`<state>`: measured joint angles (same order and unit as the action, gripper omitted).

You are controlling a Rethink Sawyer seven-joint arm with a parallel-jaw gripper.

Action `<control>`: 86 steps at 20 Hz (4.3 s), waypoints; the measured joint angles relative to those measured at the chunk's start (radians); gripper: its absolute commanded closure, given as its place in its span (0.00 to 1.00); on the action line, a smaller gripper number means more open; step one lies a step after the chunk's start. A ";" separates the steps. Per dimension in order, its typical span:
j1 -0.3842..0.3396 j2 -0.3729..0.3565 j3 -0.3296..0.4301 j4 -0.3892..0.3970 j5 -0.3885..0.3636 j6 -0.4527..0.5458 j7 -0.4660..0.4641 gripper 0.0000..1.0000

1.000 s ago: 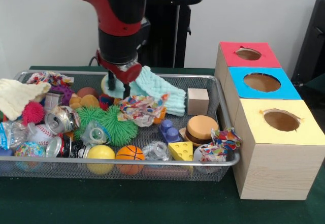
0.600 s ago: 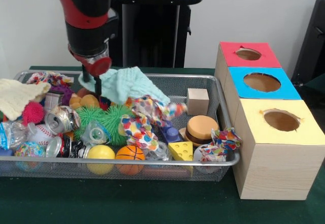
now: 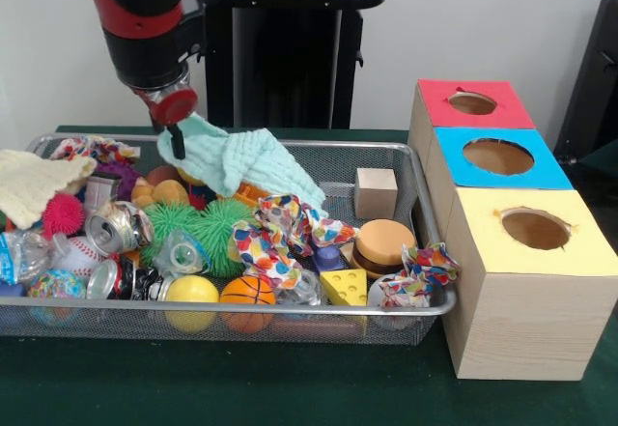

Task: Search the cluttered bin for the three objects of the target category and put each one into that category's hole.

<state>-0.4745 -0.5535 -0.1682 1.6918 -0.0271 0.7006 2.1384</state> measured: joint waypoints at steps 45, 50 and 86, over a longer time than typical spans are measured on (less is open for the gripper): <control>0.151 0.021 -0.052 -0.060 -0.030 -0.281 0.000 0.00; 0.151 0.060 -0.078 -0.060 -0.030 -0.319 0.000 0.00; 0.132 0.187 -0.102 -0.067 -0.029 -0.332 0.000 1.00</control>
<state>-0.3429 -0.3661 -0.2706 1.6251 -0.0556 0.3690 2.1384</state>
